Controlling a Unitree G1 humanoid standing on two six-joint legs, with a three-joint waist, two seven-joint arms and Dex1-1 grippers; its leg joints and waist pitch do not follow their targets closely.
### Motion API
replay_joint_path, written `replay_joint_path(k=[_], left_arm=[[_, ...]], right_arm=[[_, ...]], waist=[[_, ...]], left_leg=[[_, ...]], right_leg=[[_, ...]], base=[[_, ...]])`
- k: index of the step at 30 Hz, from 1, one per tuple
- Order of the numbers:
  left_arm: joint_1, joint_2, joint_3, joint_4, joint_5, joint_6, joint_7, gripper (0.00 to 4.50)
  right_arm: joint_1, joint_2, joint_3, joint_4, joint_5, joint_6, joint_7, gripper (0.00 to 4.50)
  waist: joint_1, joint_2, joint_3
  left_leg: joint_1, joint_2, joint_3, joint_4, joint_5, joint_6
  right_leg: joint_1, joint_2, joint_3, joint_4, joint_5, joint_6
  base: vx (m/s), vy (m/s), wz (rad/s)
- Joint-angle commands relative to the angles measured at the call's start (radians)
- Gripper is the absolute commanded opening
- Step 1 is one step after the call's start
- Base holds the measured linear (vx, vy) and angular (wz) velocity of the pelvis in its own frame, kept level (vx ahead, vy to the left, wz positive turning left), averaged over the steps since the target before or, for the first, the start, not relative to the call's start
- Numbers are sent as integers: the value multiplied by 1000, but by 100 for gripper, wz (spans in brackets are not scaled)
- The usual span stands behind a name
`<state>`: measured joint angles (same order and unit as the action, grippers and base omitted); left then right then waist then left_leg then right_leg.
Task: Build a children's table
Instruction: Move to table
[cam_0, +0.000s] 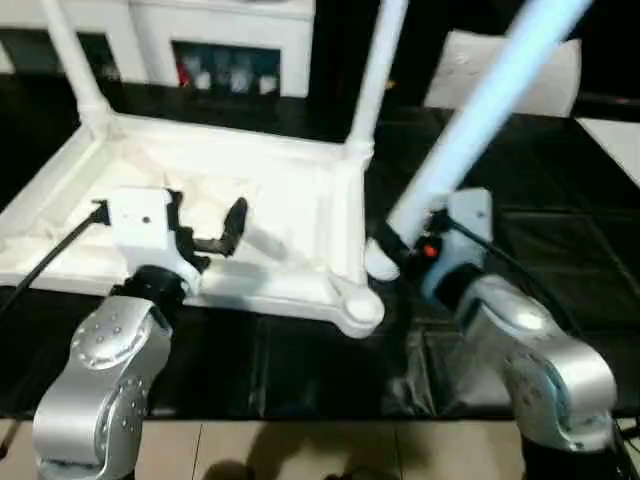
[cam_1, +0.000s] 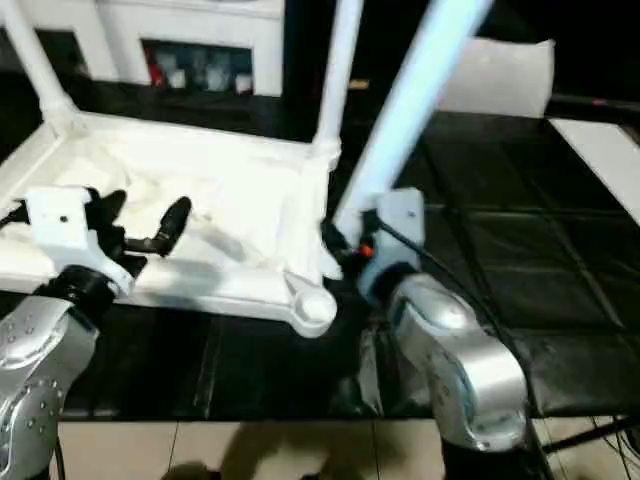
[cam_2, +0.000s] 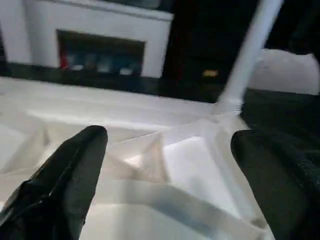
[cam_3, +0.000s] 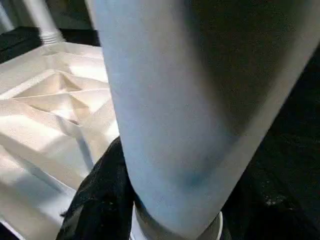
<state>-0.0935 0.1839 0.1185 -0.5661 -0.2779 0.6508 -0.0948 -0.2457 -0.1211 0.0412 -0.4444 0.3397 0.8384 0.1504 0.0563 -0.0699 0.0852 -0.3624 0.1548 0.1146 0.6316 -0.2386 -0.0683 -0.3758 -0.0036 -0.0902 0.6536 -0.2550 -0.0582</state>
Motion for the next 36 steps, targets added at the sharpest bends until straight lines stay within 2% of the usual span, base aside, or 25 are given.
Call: replay_joint_path(k=[1,2,3,4,5,6,7,8,9,11,12,13,14,15,16,17,21,22,23,24,26,29,33,35,36], left_arm=[[16,5,-14,-20,5,10,-6,450],[21,11,-19,-21,2,13,-15,450],[27,23,-31,-20,9,8,-27,450],[28,30,-37,-18,15,3,-31,450],[30,31,-38,-13,9,-4,-40,450],[30,33,-36,-8,-10,7,-55,450],[25,48,-40,1,-18,24,-73,450],[21,59,-44,7,-22,36,-86,450],[15,82,-52,22,-25,42,-112,450],[-5,139,-72,65,-26,44,-179,450],[-14,159,-79,84,-29,35,-211,450],[-26,189,-88,110,-27,24,-248,450],[-37,219,-101,135,-18,12,-280,450],[-44,235,-108,148,-13,5,-300,450],[-67,296,-134,198,-3,-23,-388,450],[-73,317,-141,214,-2,-29,-418,450],[-118,429,-187,277,-39,-65,-643,450],[-129,449,-200,291,-41,-77,-685,450],[-139,465,-212,306,-42,-90,-723,450],[-168,491,-239,351,-36,-112,-783,450],[-205,518,-279,406,-20,-150,-853,416],[-274,526,-333,509,21,-219,-946,399],[-379,490,-416,659,93,-321,-1018,363],[-423,462,-438,731,115,-365,-1031,344],[-443,447,-449,766,124,-388,-1038,333]], right_arm=[[-2,-5,-14,9,-8,-24,-2,189],[-1,-3,-14,11,-8,-33,-1,189],[2,-1,-17,14,-6,-57,4,189],[2,1,-18,17,-6,-69,8,189],[5,5,-22,21,2,-70,14,189],[7,6,-22,22,5,-67,18,189],[9,6,-24,25,6,-68,22,189],[10,6,-26,27,6,-71,25,189],[12,5,-29,32,8,-77,27,189],[15,5,-41,45,14,-94,31,189],[15,6,-41,52,9,-121,34,189],[14,9,-45,59,6,-136,30,189],[11,8,-51,62,10,-123,26,189],[9,7,-52,64,12,-118,26,189],[5,-5,-48,70,9,-107,33,189],[5,-9,-46,73,8,-104,37,189],[0,-25,-46,96,18,-122,83,189],[-2,-29,-44,101,16,-130,92,189],[-4,-33,-42,106,16,-139,100,189],[-5,-41,-38,120,17,-155,114,189],[-4,-55,-28,130,18,-168,140,189],[1,-67,-14,134,21,-173,169,189],[16,-83,-3,141,13,-192,199,189],[25,-95,2,137,10,-196,211,189],[33,-102,2,133,8,-197,214,189]], waist=[[0,21,-100],[-3,22,-93],[-3,24,-85],[-3,25,-80],[-4,28,-71],[-5,28,-67],[-5,31,-55],[-5,27,-52],[-5,32,-50],[-2,34,-42],[-3,31,-39],[-2,42,-42],[-4,38,-46],[-3,42,-47],[2,59,-51],[-2,51,-54],[4,58,-60],[6,61,-62],[8,61,-66],[7,52,-68],[12,54,-72],[12,52,-76],[17,58,-76],[17,53,-73],[22,59,-76]], left_leg=[[13,81,-22,-39,462,60],[6,82,-21,-52,374,41],[7,88,-21,-62,275,20],[8,91,-20,-68,217,9],[10,93,-19,-78,106,-10],[12,93,-18,-81,62,-18],[14,88,-13,-87,-28,-32],[19,85,-11,-89,-79,-37],[20,82,-10,-90,-98,-37],[35,71,-7,-94,-182,-33],[38,69,-6,-95,-201,-34],[39,68,-8,-95,-218,-36],[37,69,-9,-98,-215,-35],[37,70,-10,-99,-207,-34],[39,70,-13,-99,-199,-30],[32,72,-12,-103,-184,-28],[25,72,-7,-100,-133,-19],[28,72,-5,-99,-118,-20],[24,74,-3,-97,-84,-23],[22,75,-2,-97,-64,-19],[18,72,1,-93,-11,-7],[15,74,2,-91,18,2],[15,76,4,-89,9,0],[14,78,4,-91,-7,1],[15,79,5,-90,-11,-4]], right_leg=[[74,-126,87,-12,711,-50],[81,-132,89,-23,620,-85],[80,-137,89,-39,498,-107],[80,-142,89,-46,425,-115],[79,-147,91,-61,275,-126],[79,-149,93,-67,210,-129],[76,-152,97,-84,67,-123],[74,-152,100,-96,-67,-104],[70,-151,101,-103,-131,-94],[54,-148,105,-129,-352,-44],[50,-147,106,-136,-401,-33],[48,-149,104,-141,-453,-19],[47,-145,104,-139,-446,-13],[46,-144,104,-136,-422,-17],[42,-141,105,-131,-373,-25],[48,-139,106,-122,-316,-35],[53,-146,109,-114,-237,-76],[51,-146,108,-112,-213,-88],[57,-146,109,-103,-151,-104],[59,-146,108,-101,-117,-109],[62,-145,106,-92,-46,-111],[62,-145,103,-87,6,-117],[64,-152,106,-91,-16,-117],[63,-150,104,-99,-38,-115],[65,-156,106,-95,-42,-121]], base=[[0,0,0],[0,0,0],[0,0,0],[0,0,0],[-54,10,-1],[-54,10,-1],[-65,9,-3],[-91,5,-3],[-91,5,-3],[-76,-3,0],[-67,-5,0],[-68,0,-2],[-51,8,-2],[-51,8,-2],[0,0,0],[0,0,0],[0,0,0],[0,0,0],[0,0,0],[0,0,0],[0,0,0],[0,0,0],[0,0,0],[0,0,0],[0,0,0]])
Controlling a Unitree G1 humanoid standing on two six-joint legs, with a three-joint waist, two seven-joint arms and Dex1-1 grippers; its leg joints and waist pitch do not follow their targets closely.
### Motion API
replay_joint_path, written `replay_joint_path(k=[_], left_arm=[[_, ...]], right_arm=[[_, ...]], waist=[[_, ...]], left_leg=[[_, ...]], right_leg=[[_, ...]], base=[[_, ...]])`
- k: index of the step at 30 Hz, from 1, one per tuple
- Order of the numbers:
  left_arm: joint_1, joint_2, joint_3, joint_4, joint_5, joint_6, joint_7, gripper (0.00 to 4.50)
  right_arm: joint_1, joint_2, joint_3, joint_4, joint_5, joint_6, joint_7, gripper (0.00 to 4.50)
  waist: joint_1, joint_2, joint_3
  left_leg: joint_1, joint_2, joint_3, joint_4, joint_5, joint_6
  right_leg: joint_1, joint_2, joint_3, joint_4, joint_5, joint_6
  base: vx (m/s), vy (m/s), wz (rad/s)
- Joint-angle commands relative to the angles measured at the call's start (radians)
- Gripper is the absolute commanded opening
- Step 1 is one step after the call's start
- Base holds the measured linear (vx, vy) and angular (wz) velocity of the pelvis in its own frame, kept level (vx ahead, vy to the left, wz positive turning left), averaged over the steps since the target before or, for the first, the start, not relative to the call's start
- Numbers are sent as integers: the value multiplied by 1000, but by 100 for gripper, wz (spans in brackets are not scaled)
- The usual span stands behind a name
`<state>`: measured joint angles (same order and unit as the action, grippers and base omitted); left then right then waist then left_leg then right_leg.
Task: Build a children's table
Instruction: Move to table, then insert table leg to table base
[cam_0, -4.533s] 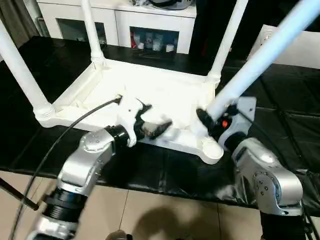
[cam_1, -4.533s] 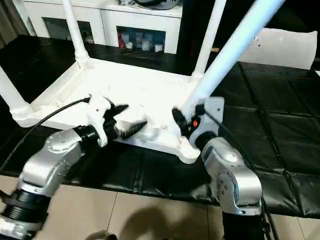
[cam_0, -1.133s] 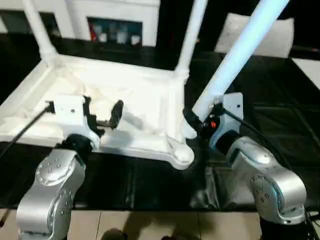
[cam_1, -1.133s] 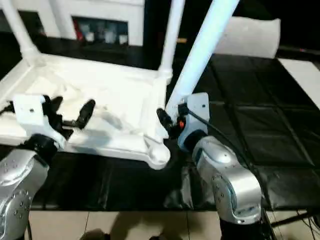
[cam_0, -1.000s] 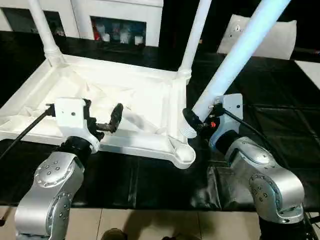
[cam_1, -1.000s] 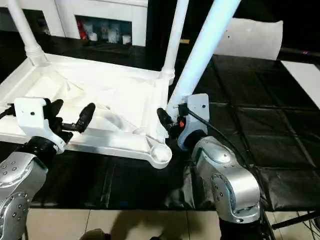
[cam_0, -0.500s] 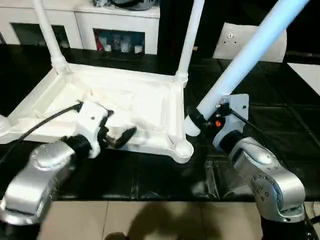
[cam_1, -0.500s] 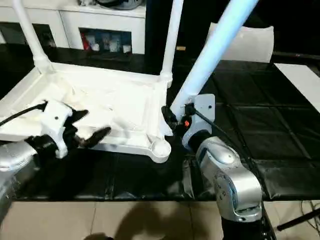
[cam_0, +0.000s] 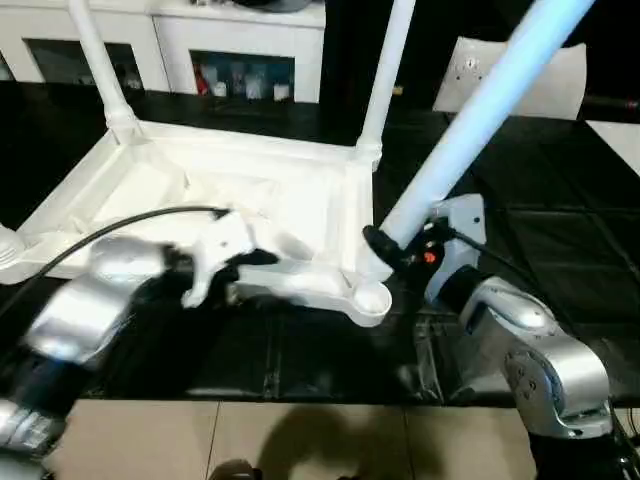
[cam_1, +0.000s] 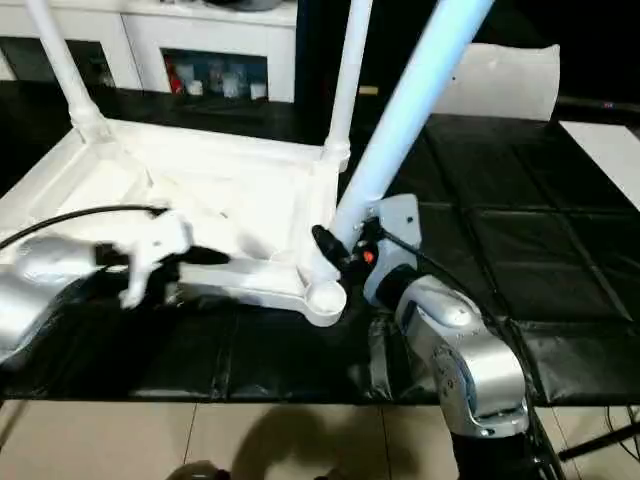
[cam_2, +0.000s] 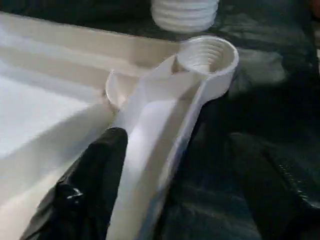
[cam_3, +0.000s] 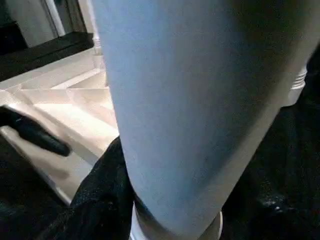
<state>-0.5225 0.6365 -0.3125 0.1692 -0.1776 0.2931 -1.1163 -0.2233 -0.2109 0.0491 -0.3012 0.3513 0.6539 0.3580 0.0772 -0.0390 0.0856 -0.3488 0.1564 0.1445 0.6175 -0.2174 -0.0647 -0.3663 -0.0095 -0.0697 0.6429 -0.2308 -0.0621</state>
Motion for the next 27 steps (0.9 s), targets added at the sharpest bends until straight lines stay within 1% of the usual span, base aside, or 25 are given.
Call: replay_joint_path(k=[1,2,3,4,5,6,7,8,9,10,11,12,13,14,15,16,17,18,19,20,22,23,24,25,27], left_arm=[[-35,-20,-31,70,35,-57,-23,324],[-52,-33,-42,98,42,-73,-31,317],[-66,-43,-49,122,48,-89,-41,311],[-89,-61,-59,161,61,-110,-44,305],[-119,-83,-72,215,77,-145,-52,297],[-139,-97,-80,252,87,-170,-56,286],[-174,-118,-95,316,108,-205,-66,270],[-194,-132,-103,356,121,-226,-73,270],[-205,-139,-109,376,129,-238,-75,257],[-218,-146,-119,404,146,-264,-74,247],[-222,-148,-121,412,150,-271,-73,237],[-234,-153,-128,434,160,-280,-74,237],[-249,-160,-134,466,170,-295,-79,221],[-259,-165,-138,487,171,-298,-94,214],[-266,-168,-142,501,172,-301,-112,208],[-271,-171,-145,514,173,-303,-127,208],[-271,-171,-146,516,171,-301,-135,200],[-273,-171,-148,523,169,-298,-152,177],[-286,-183,-140,572,165,-321,-192,177],[-291,-189,-136,592,163,-325,-207,168],[-298,-195,-136,616,167,-340,-213,150],[-304,-197,-144,637,186,-368,-200,139],[-305,-197,-144,639,187,-370,-198,131],[-311,-202,-144,660,199,-387,-184,131],[-320,-209,-146,689,215,-407,-165,116]], right_arm=[[19,-17,-9,-12,-5,-14,8,189],[25,-20,-13,-16,-4,-13,8,189],[28,-23,-16,-18,-4,-14,10,189],[36,-26,-23,-22,-5,-15,8,189],[44,-31,-28,-26,-6,-17,8,189],[49,-34,-32,-28,-7,-19,7,189],[57,-38,-36,-35,-7,-20,4,189],[61,-40,-39,-40,-6,-20,3,189],[64,-40,-40,-43,-6,-20,2,189],[65,-42,-41,-43,-5,-21,3,189],[65,-43,-42,-42,-5,-22,4,189],[70,-42,-41,-46,-7,-23,3,189],[74,-43,-39,-51,-7,-23,0,189],[79,-43,-38,-56,-7,-23,-2,189],[85,-43,-37,-63,-6,-21,-5,189],[89,-43,-37,-68,-4,-20,-6,189],[90,-43,-37,-69,-4,-19,-7,189],[93,-43,-37,-71,-3,-17,-8,189],[101,-44,-39,-79,-3,-13,-13,189],[104,-43,-42,-81,-1,-10,-15,189],[106,-43,-43,-82,-1,-8,-16,189],[107,-46,-43,-83,-3,-7,-15,189],[107,-46,-43,-84,-3,-7,-15,189],[106,-46,-44,-85,-3,-6,-15,189],[106,-45,-44,-86,-3,-5,-14,189]], waist=[[2,26,-76],[5,26,-76],[8,27,-78],[10,33,-79],[13,35,-79],[11,30,-79],[16,29,-81],[19,28,-79],[20,27,-81],[20,45,-82],[15,32,-84],[12,38,-84],[10,34,-84],[14,35,-86],[15,35,-86],[16,39,-85],[16,38,-85],[16,45,-86],[15,42,-83],[17,46,-84],[16,44,-84],[15,39,-85],[17,42,-85],[17,43,-85],[16,44,-86]], left_leg=[[0,79,-25,-77,-38,-9],[1,77,-24,-76,-41,-10],[2,79,-25,-75,-40,-12],[0,81,-26,-75,-38,-13],[3,80,-26,-73,-41,-12],[2,79,-24,-74,-37,-7],[2,80,-26,-74,-35,-8],[2,77,-24,-72,-35,-2],[1,79,-26,-73,-31,-3],[0,83,-30,-73,-28,-7],[0,86,-30,-74,-32,-5],[-5,83,-31,-74,-21,-2],[-8,79,-27,-72,-21,4],[-2,75,-24,-68,-22,9],[-4,75,-23,-68,-18,11],[-4,79,-26,-71,-18,11],[-4,82,-27,-72,-18,12],[-2,83,-28,-72,-20,11],[-2,81,-26,-72,-31,13],[-2,79,-26,-71,-34,11],[-2,80,-25,-72,-40,11],[-3,81,-25,-72,-40,13],[-3,81,-25,-72,-37,14],[-3,82,-26,-72,-34,16],[-3,83,-26,-72,-32,18]], right_leg=[[55,-149,85,-88,-71,-118],[56,-148,86,-90,-80,-112],[56,-152,86,-87,-76,-115],[56,-153,86,-85,-72,-120],[56,-152,86,-87,-73,-117],[56,-149,87,-91,-69,-116],[58,-153,87,-87,-63,-117],[57,-151,87,-94,-77,-104],[60,-154,87,-90,-71,-106],[58,-155,85,-85,-53,-116],[61,-156,86,-84,-28,-124],[65,-156,84,-79,-6,-133],[65,-154,85,-85,-11,-129],[63,-153,86,-89,-33,-121],[64,-154,87,-89,-35,-121],[63,-154,85,-90,-45,-119],[62,-154,85,-87,-40,-120],[60,-155,84,-86,-41,-124],[59,-154,85,-92,-57,-126],[61,-157,86,-93,-73,-126],[61,-156,85,-97,-93,-123],[62,-156,86,-96,-92,-122],[62,-157,86,-95,-90,-123],[61,-157,85,-95,-86,-123],[60,-156,84,-93,-74,-126]], base=[[0,0,0],[0,0,0],[0,0,0],[0,0,0],[0,0,0],[0,0,0],[0,0,0],[0,0,0],[0,0,0],[0,0,0],[0,0,0],[0,0,0],[0,0,0],[0,0,0],[0,0,0],[0,0,0],[0,0,0],[0,0,0],[0,0,0],[0,0,0],[0,0,0],[0,0,0],[0,0,0],[0,0,0],[0,0,0]])
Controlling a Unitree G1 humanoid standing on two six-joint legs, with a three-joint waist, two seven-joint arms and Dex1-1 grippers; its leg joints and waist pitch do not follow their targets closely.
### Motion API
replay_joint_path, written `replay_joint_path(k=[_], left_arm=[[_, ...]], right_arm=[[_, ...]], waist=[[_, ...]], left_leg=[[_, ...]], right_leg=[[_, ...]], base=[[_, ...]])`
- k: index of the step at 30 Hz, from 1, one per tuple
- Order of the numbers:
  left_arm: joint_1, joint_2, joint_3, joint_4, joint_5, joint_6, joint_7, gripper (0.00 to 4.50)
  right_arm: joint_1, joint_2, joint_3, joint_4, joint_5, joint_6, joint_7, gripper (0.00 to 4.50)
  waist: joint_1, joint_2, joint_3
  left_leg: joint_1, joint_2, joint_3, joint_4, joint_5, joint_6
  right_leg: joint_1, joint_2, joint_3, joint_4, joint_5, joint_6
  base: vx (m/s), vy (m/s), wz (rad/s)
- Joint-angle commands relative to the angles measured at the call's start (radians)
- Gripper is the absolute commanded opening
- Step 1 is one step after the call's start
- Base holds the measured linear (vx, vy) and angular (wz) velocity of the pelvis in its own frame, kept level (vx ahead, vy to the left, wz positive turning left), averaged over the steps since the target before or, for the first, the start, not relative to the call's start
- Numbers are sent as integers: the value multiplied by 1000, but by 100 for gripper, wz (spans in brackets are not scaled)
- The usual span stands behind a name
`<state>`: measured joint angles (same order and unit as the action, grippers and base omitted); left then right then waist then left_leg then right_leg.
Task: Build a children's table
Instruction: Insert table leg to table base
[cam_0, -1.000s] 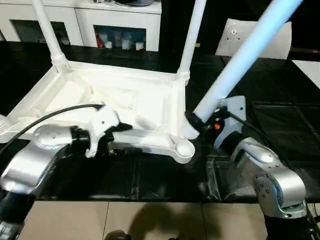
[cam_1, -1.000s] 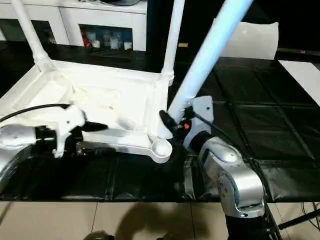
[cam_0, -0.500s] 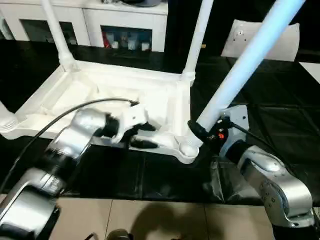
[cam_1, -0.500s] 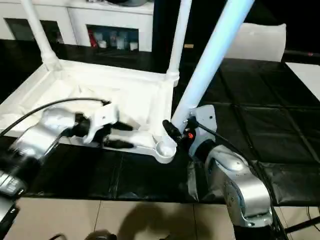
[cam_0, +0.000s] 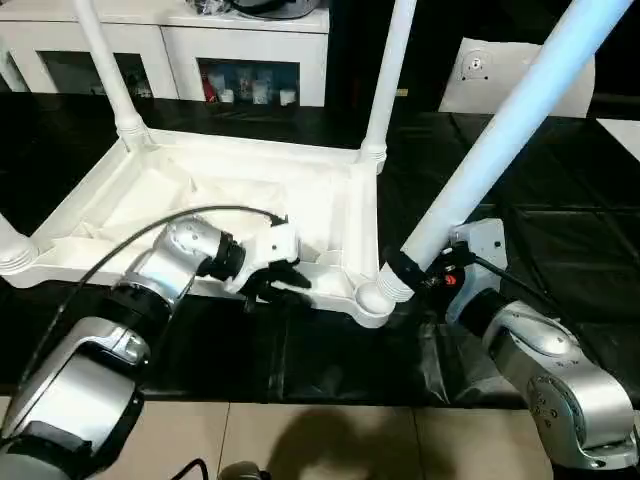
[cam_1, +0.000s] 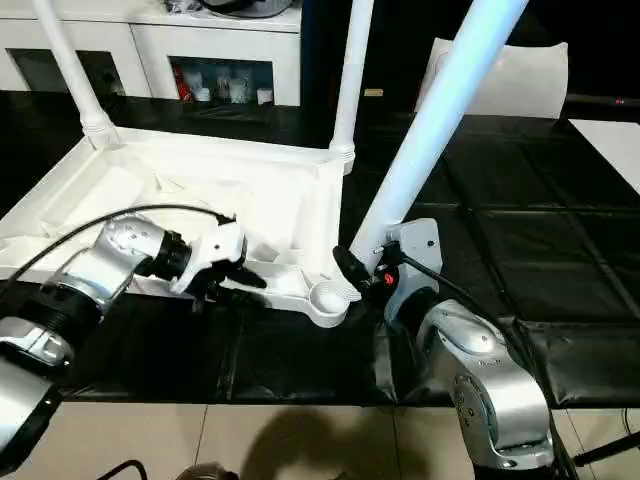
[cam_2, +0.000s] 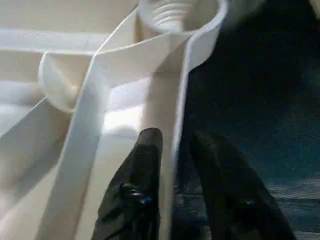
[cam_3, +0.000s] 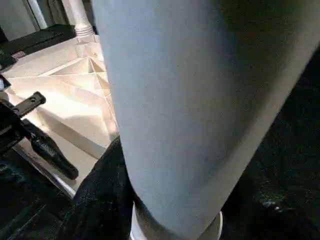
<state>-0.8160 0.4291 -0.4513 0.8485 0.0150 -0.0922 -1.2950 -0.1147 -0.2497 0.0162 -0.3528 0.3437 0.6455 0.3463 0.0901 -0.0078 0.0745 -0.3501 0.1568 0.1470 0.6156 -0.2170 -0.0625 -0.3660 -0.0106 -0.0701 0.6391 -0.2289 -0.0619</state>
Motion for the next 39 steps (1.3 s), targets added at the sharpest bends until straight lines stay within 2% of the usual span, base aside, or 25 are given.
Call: replay_joint_path(k=[1,2,3,5,10,15,16,17,18,20,21,22,24,25,26,27,28,30,31,32,34,39], left_arm=[[-26,-2,-7,11,23,-23,14,96],[-32,-7,-8,35,39,-44,18,83],[-35,-10,-9,48,45,-53,18,76],[-39,-16,-5,64,49,-63,17,65],[-39,-26,9,80,43,-65,2,26],[-11,-17,10,86,64,-72,16,5],[-4,-16,38,81,48,-34,48,2],[5,-13,68,72,28,16,79,1],[7,-12,74,69,24,27,85,0],[33,-4,113,35,-3,94,116,0],[75,10,134,-22,-16,140,131,0],[75,10,134,-22,-16,140,131,0],[130,27,146,-104,-20,193,148,0],[180,41,150,-182,-18,233,155,0],[224,54,151,-255,-15,266,155,0],[273,67,150,-336,-14,278,151,0],[286,68,151,-359,-15,277,152,0],[311,76,141,-404,-13,272,141,0],[330,85,125,-447,-8,270,119,0],[330,85,125,-447,-8,270,119,0],[324,89,107,-444,4,248,105,0],[319,111,89,-472,36,290,105,0]], right_arm=[[-2,-6,-11,-35,5,3,-2,189],[-3,-7,-10,-35,6,4,-3,189],[-4,-7,-9,-34,6,4,-4,189],[-6,-7,-8,-32,7,5,-3,189],[-9,-6,-8,-30,13,14,-1,189],[-25,-1,-8,-16,18,24,-1,189],[-29,0,-8,-11,20,27,0,189],[-33,1,-6,-5,21,27,3,189],[-33,1,-5,-4,21,26,4,189],[-41,2,-2,8,19,16,9,189],[-48,4,4,19,14,7,10,189],[-48,4,4,19,14,7,10,189],[-55,9,13,26,9,4,7,189],[-59,13,24,27,2,4,5,189],[-63,15,36,27,-4,7,3,189],[-66,15,50,28,-10,12,4,189],[-68,14,54,30,-11,14,5,189],[-75,17,58,39,-4,31,10,189],[-91,16,63,61,7,44,28,189],[-91,16,63,61,7,44,28,189],[-116,-2,82,106,14,9,96,189],[-137,-30,98,151,50,22,187,189]], waist=[[4,12,-76],[4,12,-75],[2,3,-75],[5,9,-75],[5,8,-74],[3,8,-75],[2,4,-75],[2,8,-75],[1,8,-75],[-4,7,-74],[-7,11,-74],[-11,10,-74],[-22,9,-75],[-26,9,-75],[-29,3,-76],[-33,8,-75],[-39,6,-71],[-38,6,-69],[-36,-1,-70],[-36,4,-68],[-34,4,-67],[-24,5,-72]], left_leg=[[-1,83,-29,-70,-31,17],[-1,84,-30,-71,-28,18],[-2,83,-28,-71,-28,22],[-2,83,-28,-70,-25,21],[-1,84,-28,-71,-32,22],[0,87,-29,-72,-21,25],[-1,87,-28,-72,-22,25],[-1,87,-29,-73,-21,25],[0,88,-28,-72,-25,23],[-3,86,-28,-72,-32,20],[-4,83,-28,-70,-30,21],[-5,85,-28,-71,-30,20],[-7,83,-27,-70,-24,25],[-8,81,-27,-69,-17,29],[-6,83,-26,-70,-14,31],[-8,85,-28,-71,-12,34],[-8,79,-23,-69,-13,43],[-7,74,-19,-68,-20,49],[-5,76,-20,-70,-22,50],[-4,77,-21,-71,-25,50],[-1,79,-20,-72,-41,50],[-4,79,-22,-71,-19,50]], right_leg=[[61,-157,85,-89,-70,-127],[60,-156,85,-87,-63,-131],[62,-157,85,-90,-62,-128],[61,-158,85,-88,-67,-129],[59,-161,86,-91,-89,-130],[59,-162,84,-84,-44,-140],[60,-161,84,-83,-39,-144],[59,-163,82,-82,-40,-149],[60,-164,83,-81,-41,-152],[62,-165,83,-82,-60,-159],[62,-165,83,-83,-65,-161],[63,-164,83,-82,-59,-165],[64,-161,83,-82,-45,-169],[65,-158,82,-80,-39,-170],[63,-158,81,-80,-36,-172],[63,-160,81,-78,-36,-175],[60,-153,81,-86,-55,-170],[58,-149,82,-91,-90,-163],[58,-147,81,-90,-103,-155],[55,-148,81,-92,-119,-149],[53,-148,81,-94,-139,-141],[56,-149,81,-86,-77,-145]], base=[[0,0,0],[0,0,0],[0,0,0],[0,0,0],[0,0,0],[0,0,0],[0,0,0],[0,0,0],[0,0,0],[0,0,0],[0,0,0],[0,0,0],[0,0,0],[0,0,0],[0,0,0],[0,0,0],[0,0,0],[0,0,0],[0,0,0],[0,0,0],[0,0,0],[0,0,0]])
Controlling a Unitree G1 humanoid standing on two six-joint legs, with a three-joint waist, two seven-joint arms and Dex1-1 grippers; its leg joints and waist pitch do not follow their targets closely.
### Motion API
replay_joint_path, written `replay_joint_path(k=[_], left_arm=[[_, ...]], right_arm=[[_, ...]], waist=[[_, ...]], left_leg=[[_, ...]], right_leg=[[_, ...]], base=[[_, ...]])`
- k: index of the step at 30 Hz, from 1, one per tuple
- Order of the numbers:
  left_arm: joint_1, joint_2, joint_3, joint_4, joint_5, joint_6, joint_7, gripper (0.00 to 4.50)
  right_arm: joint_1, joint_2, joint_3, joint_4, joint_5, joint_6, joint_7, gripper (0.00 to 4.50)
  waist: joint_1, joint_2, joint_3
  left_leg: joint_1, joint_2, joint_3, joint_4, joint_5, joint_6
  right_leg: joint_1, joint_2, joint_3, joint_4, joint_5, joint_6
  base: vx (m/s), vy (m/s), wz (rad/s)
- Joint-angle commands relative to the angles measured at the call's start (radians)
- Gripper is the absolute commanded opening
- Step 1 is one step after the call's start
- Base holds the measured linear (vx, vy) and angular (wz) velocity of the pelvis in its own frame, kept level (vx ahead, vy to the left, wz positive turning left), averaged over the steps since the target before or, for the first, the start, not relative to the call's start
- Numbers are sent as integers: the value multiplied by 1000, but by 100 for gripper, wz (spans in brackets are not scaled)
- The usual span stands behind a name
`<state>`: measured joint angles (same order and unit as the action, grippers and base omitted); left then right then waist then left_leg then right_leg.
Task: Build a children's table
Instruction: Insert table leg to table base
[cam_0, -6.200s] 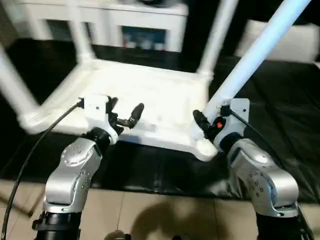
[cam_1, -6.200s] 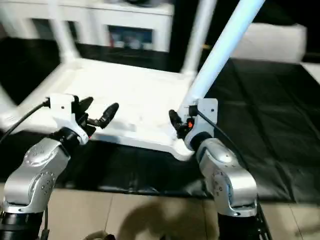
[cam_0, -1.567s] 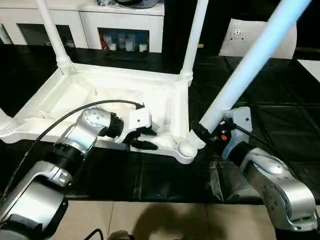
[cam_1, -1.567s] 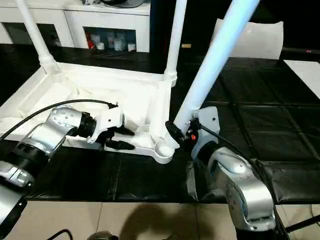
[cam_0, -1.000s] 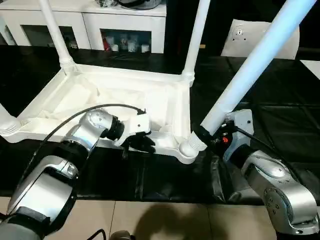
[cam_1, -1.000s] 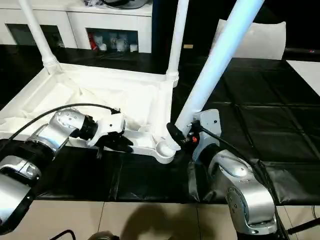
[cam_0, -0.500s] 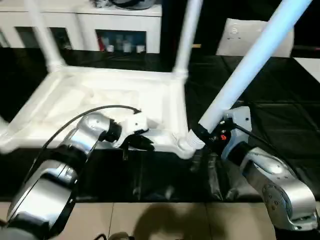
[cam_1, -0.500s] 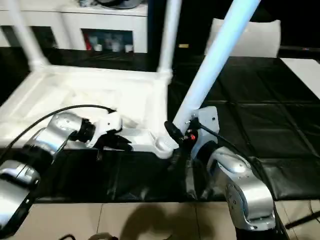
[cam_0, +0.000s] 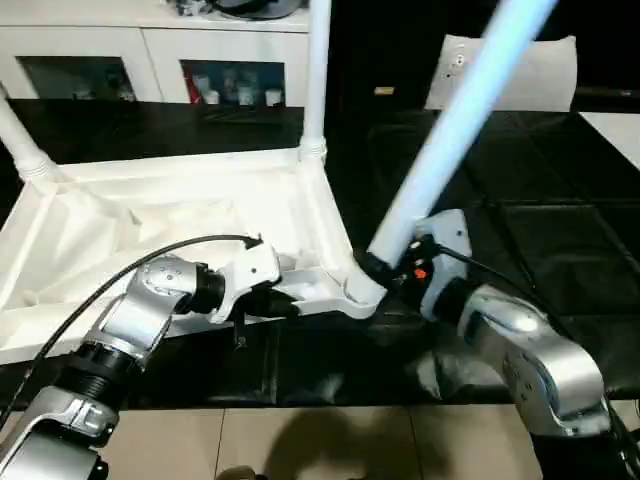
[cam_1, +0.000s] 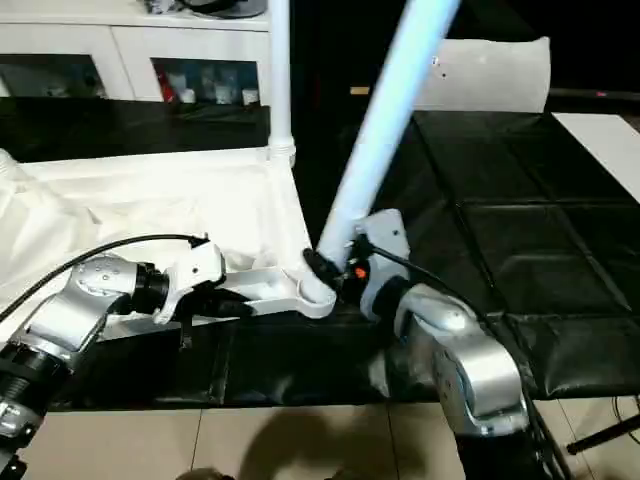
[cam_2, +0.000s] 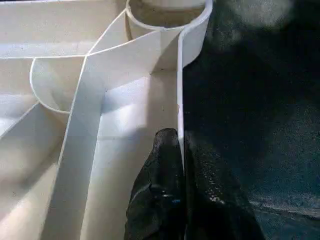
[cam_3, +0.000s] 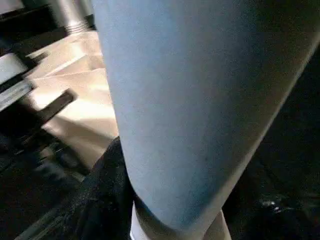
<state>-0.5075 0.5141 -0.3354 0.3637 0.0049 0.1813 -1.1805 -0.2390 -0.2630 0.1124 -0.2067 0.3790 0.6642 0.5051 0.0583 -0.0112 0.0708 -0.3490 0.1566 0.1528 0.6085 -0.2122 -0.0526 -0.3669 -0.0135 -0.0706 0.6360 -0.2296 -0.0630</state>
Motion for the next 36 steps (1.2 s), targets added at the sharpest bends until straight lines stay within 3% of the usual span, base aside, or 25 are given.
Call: replay_joint_path(k=[1,9,12,15,16,18,24,29,31,32,35,36], left_arm=[[7,28,-28,18,48,10,-13,0],[-25,36,-35,22,15,-9,-80,0],[-22,42,-41,1,-5,1,-119,0],[-24,38,-37,5,-15,-6,-126,0],[-26,36,-33,7,-17,-13,-122,0],[-27,33,-29,12,-17,-25,-117,0],[-30,20,-17,20,-25,-43,-105,0],[-28,9,-16,14,-28,-39,-96,0],[-30,3,-10,21,-27,-45,-84,0],[-31,2,-9,24,-27,-48,-83,0],[-29,0,-4,29,-27,-45,-74,0],[-27,-1,-2,31,-28,-45,-73,0]], right_arm=[[-12,-25,9,6,16,8,40,189],[-42,-51,46,102,-51,-36,68,189],[-61,-49,48,134,-58,-43,60,189],[-69,-55,54,146,-62,-40,69,189],[-69,-59,57,148,-64,-32,73,189],[-67,-64,63,156,-67,-28,78,189],[-60,-59,77,179,-69,-35,90,189],[-57,-26,43,244,-52,-64,80,189],[-51,-18,30,261,-46,-77,83,189],[-46,-10,18,267,-38,-80,77,189],[-10,17,-34,282,-6,-103,56,189],[2,32,-54,288,4,-119,44,189]], waist=[[10,6,-70],[8,7,-69],[11,12,-72],[9,8,-72],[10,13,-71],[9,6,-71],[11,8,-71],[9,8,-71],[10,11,-71],[11,20,-71],[12,19,-74],[13,27,-75]], left_leg=[[-6,79,-27,-63,-19,43],[-5,76,-26,-63,-31,31],[-2,80,-27,-63,-21,30],[-3,80,-27,-64,-28,34],[-5,79,-28,-64,-30,32],[-6,78,-26,-64,-32,33],[-4,80,-27,-64,-34,33],[-4,79,-26,-64,-44,27],[-1,81,-26,-64,-48,26],[0,82,-28,-64,-52,23],[0,86,-30,-66,-58,21],[0,87,-31,-65,-57,20]], right_leg=[[59,-147,81,-84,-63,-141],[56,-146,80,-89,-111,-135],[55,-146,80,-84,-72,-149],[58,-148,79,-81,-44,-162],[59,-149,80,-82,-51,-162],[61,-147,80,-85,-60,-155],[58,-147,79,-86,-72,-150],[58,-149,80,-88,-94,-155],[56,-148,79,-90,-94,-157],[55,-149,79,-89,-95,-161],[57,-150,79,-86,-59,-170],[57,-150,79,-83,-47,-173]], base=[[0,0,0],[0,0,0],[0,0,0],[0,0,0],[0,0,0],[0,0,0],[0,0,0],[0,0,0],[0,0,0],[0,0,0],[0,0,0],[0,0,0]])
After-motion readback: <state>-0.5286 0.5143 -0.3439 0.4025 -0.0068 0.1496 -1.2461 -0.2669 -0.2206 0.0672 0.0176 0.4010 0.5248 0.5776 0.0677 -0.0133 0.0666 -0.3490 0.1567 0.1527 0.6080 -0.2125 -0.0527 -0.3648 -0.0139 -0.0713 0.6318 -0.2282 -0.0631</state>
